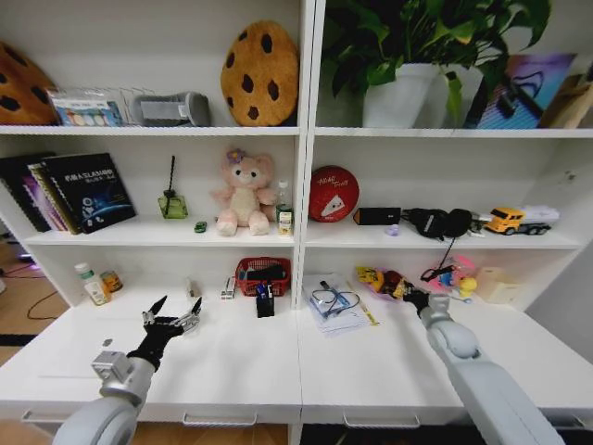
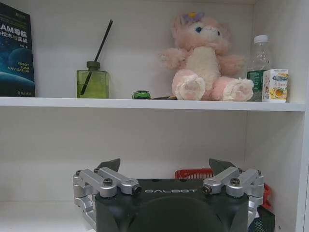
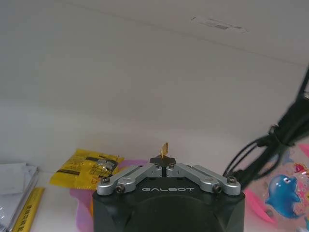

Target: Organize the objects on the table.

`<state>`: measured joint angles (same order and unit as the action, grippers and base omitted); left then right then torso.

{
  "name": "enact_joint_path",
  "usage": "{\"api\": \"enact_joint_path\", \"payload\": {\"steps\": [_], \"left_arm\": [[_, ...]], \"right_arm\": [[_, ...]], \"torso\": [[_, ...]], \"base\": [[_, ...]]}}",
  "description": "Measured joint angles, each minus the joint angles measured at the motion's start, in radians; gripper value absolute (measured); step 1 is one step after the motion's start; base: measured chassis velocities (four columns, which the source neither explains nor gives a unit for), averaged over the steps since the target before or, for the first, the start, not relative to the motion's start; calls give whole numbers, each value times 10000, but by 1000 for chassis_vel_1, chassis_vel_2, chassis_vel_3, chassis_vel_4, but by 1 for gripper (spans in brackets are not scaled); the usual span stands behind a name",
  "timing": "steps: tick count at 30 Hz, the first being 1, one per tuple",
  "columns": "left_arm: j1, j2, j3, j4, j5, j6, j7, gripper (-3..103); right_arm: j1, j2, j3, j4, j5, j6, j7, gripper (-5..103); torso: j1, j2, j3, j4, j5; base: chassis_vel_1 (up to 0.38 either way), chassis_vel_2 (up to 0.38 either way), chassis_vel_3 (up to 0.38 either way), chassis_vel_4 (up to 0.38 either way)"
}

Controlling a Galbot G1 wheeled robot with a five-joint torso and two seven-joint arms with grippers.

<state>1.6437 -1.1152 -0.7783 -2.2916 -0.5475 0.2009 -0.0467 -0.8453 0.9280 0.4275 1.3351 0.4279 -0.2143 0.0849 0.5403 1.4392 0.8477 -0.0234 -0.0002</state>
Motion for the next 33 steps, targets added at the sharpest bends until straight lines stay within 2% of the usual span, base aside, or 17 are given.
{"api": "enact_joint_path", "payload": {"steps": [4, 11, 13, 14, 16, 17, 19, 20, 21, 22, 23, 25, 27, 28, 30, 31, 33], "left_arm": [[0, 0, 0, 0, 0, 0, 4, 100], [0, 0, 0, 0, 0, 0, 1, 100], [0, 0, 0, 0, 0, 0, 2, 100], [0, 0, 0, 0, 0, 0, 2, 100], [0, 0, 0, 0, 0, 0, 3, 100], [0, 0, 0, 0, 0, 0, 3, 100], [0, 0, 0, 0, 0, 0, 2, 100], [0, 0, 0, 0, 0, 0, 1, 100], [0, 0, 0, -1, 0, 0, 2, 100], [0, 0, 0, -1, 0, 0, 2, 100], [0, 0, 0, 0, 0, 0, 3, 100], [0, 0, 0, 0, 0, 0, 2, 100], [0, 0, 0, 0, 0, 0, 4, 100], [0, 0, 0, 0, 0, 0, 4, 100], [0, 0, 0, -1, 0, 0, 4, 100], [0, 0, 0, -1, 0, 0, 4, 100], [0, 0, 0, 0, 0, 0, 4, 100]], "right_arm": [[1470, 281, -718, -1474, -238, 232, 75, 0], [2206, 468, -1110, -2386, -281, 244, 134, -3], [1738, 346, -1179, -1427, 130, -231, 522, 22], [1738, 346, -1179, -1427, 130, -231, 522, 22], [949, 140, -1022, -199, 539, -661, 966, 33], [949, 140, -1022, -199, 539, -661, 966, 33], [12, -70, -691, 924, 888, -981, 1330, 44], [-515, -172, -455, 1583, 1138, -1217, 1503, 44], [-944, -239, -219, 2183, 1331, -1425, 1638, 50], [-944, -239, -219, 2183, 1331, -1425, 1638, 50], [-2033, -358, 407, 3610, 1644, -1748, 1810, 61], [-2648, -394, 716, 4293, 1663, -1806, 1840, 61], [-4434, -364, 1502, 5987, 1559, -1731, 1902, 71], [-4434, -364, 1502, 5987, 1559, -1731, 1902, 71], [-5670, -162, 2110, 7389, 1330, -1550, 2017, 82], [-5670, -162, 2110, 7389, 1330, -1550, 2017, 82], [-6258, 11, 2360, 8092, 1163, -1487, 2032, 93]], "torso": [[0, 0, -1, 4, -1], [2, -1, 0, 3, 0], [0, 0, -1, 2, 2], [0, 0, -1, 2, 2], [0, 1, -2, 5, 0], [0, 1, -2, 5, 0], [-1, 1, -2, 5, 3], [-1, 1, -2, -2, 6], [-1, 1, -2, -2, 6], [-1, 1, -2, -2, 6], [-2, 2, -3, 0, -2], [-2, 3, -3, 3, -4], [-3, 2, -4, -2, 5], [-3, 2, -4, -2, 5], [-3, 3, -4, -1, -4], [-3, 3, -4, -1, -4], [-3, 3, -5, -1, -2]], "base": [[0, 0, 0, 0], [0, 0, 0, 0], [0, 0, 0, 0], [0, 0, 0, 0], [0, 0, 0, 0], [0, 0, 0, 0], [0, 0, 0, 0], [0, 0, 0, 0], [0, 0, 0, 0], [0, 0, 0, 0], [0, 0, 0, 0], [0, 0, 0, 0], [0, 0, 0, 0], [0, 0, 0, 0], [0, 0, 0, 0], [0, 0, 0, 0], [0, 0, 0, 0]]}}
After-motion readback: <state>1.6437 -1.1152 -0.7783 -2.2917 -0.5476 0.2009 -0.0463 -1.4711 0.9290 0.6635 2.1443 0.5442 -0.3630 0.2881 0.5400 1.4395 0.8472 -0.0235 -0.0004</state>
